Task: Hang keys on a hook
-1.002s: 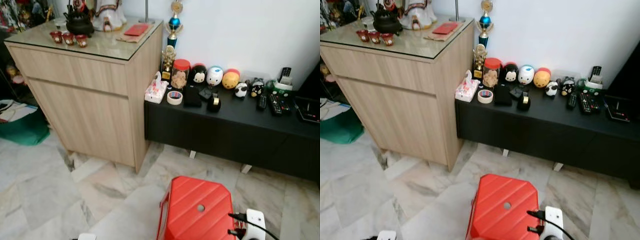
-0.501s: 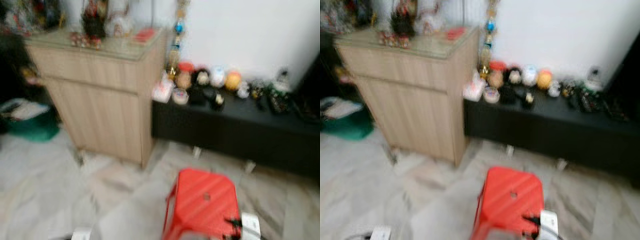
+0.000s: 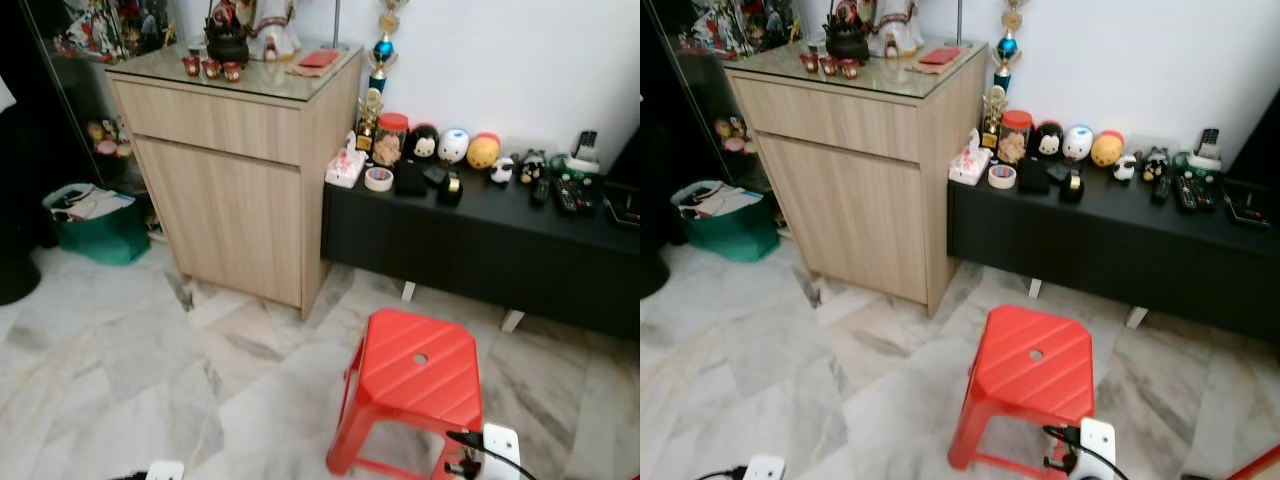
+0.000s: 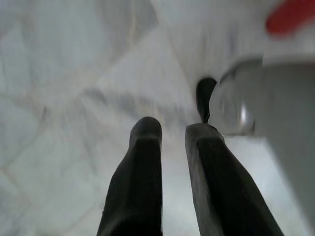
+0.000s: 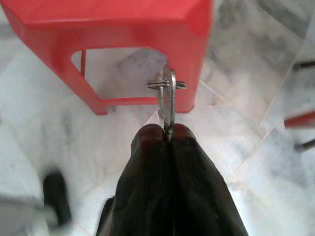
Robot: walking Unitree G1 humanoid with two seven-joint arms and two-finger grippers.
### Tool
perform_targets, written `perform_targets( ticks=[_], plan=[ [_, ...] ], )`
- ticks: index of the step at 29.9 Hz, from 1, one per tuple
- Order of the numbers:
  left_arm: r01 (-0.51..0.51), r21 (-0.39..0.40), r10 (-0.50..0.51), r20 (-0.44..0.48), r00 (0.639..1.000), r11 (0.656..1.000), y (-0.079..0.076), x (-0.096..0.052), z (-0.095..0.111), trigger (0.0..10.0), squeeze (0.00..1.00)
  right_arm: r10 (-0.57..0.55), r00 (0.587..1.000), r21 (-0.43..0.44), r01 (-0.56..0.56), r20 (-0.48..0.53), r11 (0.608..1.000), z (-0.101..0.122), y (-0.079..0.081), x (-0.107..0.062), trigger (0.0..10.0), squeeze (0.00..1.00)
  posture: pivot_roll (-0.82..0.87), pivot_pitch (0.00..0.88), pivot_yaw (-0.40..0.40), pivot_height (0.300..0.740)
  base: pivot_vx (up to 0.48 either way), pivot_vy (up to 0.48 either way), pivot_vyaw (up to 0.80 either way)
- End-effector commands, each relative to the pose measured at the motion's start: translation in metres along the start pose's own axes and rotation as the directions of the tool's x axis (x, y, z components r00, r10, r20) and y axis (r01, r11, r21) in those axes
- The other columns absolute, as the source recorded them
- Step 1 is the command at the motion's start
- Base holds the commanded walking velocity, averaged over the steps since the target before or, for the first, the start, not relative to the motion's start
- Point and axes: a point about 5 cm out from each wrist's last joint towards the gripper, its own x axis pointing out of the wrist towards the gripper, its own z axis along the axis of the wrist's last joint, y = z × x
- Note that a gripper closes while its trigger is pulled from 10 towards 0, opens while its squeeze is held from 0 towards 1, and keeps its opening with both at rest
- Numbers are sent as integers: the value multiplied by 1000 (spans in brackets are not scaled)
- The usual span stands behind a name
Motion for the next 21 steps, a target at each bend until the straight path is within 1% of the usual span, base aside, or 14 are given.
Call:
perform_targets(
  ticks=[1,5,9,15,17,21],
  plan=[
    [-12,15,11,27,1000,1000,5,2,10,10000,0,-10,1000,13,10,1,1000,0,-1,0,10000,0,84,0,-55,730,-307,0,0],
    [-16,19,15,25,1000,1000,6,2,11,10000,0,-13,1000,14,13,1,1000,0,0,0,10000,0,89,0,-55,730,-263,0,0],
    [-34,35,33,6,999,999,10,1,8,10000,0,-17,1000,27,17,0,999,-1,3,0,10000,0,87,0,-47,730,0,0,0],
    [-41,12,41,12,999,999,15,0,8,10000,0,-17,1000,51,17,3,999,-1,7,1,10000,0,81,0,-36,730,0,0,0],
    [-43,19,42,13,999,999,15,0,8,10000,0,-17,1000,50,17,1,999,-1,7,1,10000,0,80,0,-43,730,0,0,0],
    [-53,10,53,19,998,999,16,0,9,10000,0,-16,1000,47,16,2,999,0,6,1,10000,0,72,0,-52,730,0,0,-756]
  ],
)
